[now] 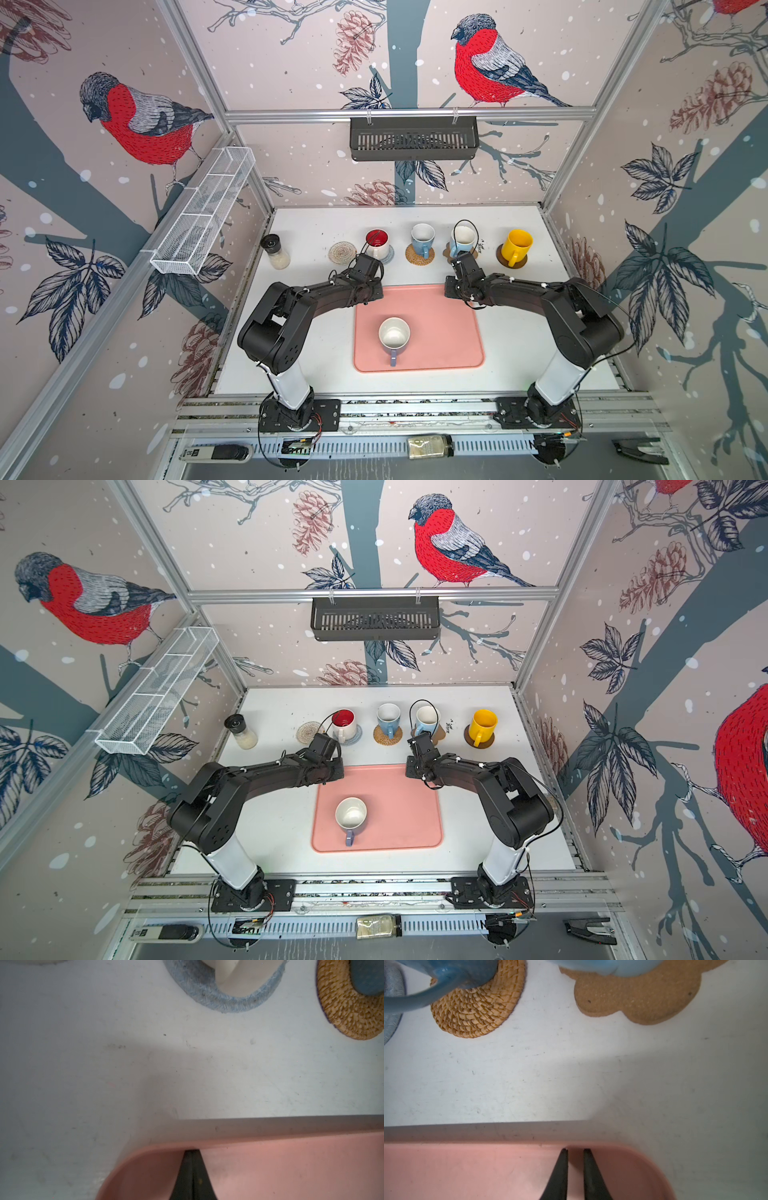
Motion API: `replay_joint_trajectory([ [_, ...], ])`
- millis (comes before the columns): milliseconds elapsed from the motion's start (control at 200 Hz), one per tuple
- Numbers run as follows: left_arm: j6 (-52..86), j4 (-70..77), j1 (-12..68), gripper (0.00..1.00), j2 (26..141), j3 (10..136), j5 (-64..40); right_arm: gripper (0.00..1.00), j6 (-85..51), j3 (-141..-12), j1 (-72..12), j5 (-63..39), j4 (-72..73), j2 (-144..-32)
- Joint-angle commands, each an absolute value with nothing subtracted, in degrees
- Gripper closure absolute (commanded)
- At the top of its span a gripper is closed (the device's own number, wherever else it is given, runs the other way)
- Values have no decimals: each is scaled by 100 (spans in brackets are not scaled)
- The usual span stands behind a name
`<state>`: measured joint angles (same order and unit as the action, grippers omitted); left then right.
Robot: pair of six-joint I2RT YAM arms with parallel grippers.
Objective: Place cups on coasters
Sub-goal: Move the tray to the center of the table, then pick up the cup from the tray.
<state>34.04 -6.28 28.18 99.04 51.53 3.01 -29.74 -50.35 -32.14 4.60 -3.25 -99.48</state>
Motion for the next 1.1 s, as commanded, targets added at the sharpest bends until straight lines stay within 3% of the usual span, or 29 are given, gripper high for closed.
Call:
replay_joint_trajectory([
  [0, 3327, -709, 2795, 100, 9893, 5214, 308, 82, -2910, -5052, -3201, 263, -660, -9986],
  [125, 3370, -731, 2791, 100, 9566, 5102, 342, 70, -2940, -5034, -3238, 235, -776, -9772],
  [240, 3414, -818, 2803, 100, 9088, 4997, 355, 49, -3038, -5013, -3311, 270, -962, -9446],
  [415, 3371, -1120, 2803, 75, 8387, 4949, 299, 35, -3120, -5019, -3559, 432, -1348, -8881],
  [845, 3053, -1775, 2870, 36, 6459, 4432, 212, 39, -4141, -4843, -5163, 1090, -2674, -7260],
  [1096, 3130, -1593, 2886, 27, 6149, 4017, 85, 44, -4876, -5062, -6246, 1383, -3221, -7205],
])
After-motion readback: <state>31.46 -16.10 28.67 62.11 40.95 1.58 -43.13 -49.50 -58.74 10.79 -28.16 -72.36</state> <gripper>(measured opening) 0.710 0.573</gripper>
